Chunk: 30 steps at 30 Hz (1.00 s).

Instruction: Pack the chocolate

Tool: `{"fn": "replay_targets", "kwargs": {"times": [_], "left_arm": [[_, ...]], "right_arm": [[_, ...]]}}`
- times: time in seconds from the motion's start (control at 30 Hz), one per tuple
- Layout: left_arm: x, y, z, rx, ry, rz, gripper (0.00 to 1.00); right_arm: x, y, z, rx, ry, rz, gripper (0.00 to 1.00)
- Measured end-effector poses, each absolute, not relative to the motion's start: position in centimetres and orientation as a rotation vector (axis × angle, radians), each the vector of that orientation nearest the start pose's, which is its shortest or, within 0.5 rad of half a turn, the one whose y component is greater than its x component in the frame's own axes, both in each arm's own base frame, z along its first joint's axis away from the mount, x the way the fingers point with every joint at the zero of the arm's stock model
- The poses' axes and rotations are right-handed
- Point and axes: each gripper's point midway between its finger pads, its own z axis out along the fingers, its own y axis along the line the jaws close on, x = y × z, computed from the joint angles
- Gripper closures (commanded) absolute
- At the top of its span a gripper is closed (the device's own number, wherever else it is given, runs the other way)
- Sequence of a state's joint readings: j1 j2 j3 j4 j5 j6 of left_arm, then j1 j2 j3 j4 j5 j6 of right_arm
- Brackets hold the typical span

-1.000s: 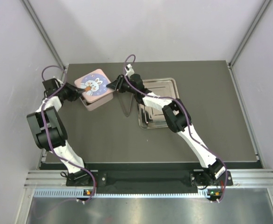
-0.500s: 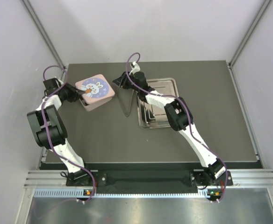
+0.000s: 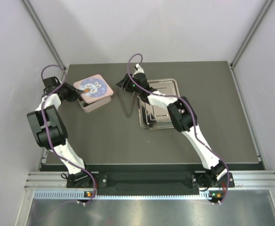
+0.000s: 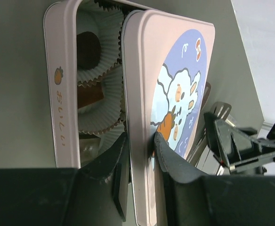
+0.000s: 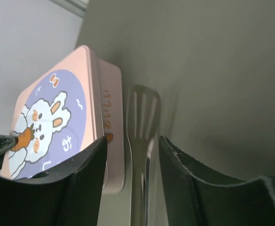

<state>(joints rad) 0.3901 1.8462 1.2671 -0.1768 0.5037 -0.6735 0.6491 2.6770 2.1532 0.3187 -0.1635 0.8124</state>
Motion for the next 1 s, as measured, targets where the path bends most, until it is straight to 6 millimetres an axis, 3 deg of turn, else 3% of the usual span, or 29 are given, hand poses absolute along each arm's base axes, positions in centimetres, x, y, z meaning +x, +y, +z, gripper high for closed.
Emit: {"fn": "replay_targets", "kwargs": {"times": [0.1, 0.2, 0.37, 0.5, 0.73, 1.0], "left_arm": [[47.0, 8.0, 11.3, -0.966, 2.118, -0.712, 0.88], [46.8, 8.0, 11.0, -0.984, 2.126, -0.703, 0.88], [46.8, 8.2, 11.1, -0.995, 2.132, -0.692, 0.85], [46.7, 8.4, 11.2, -1.004, 2.139, -0.675, 0.83], [46.7, 9.3, 11.6, -0.999, 2.157, -0.597, 0.82], [46.7, 10.8, 11.9, -0.994, 2.166, -0.484, 0.79]], "right_arm": [[53.6, 47.5, 8.3, 0.112, 1.996, 1.129, 0.49], [52.7, 47.0, 9.5, 0.167, 2.006, 1.116, 0.47], [51.3, 48.3, 13.8, 0.188, 1.950, 1.138, 0.47], [50.1, 49.4, 15.6, 0.184, 1.927, 1.160, 0.47], [48.6, 50.6, 14.6, 0.205, 1.977, 1.145, 0.47], [48.8, 52.4, 14.1, 0.133, 1.949, 1.131, 0.44]]}}
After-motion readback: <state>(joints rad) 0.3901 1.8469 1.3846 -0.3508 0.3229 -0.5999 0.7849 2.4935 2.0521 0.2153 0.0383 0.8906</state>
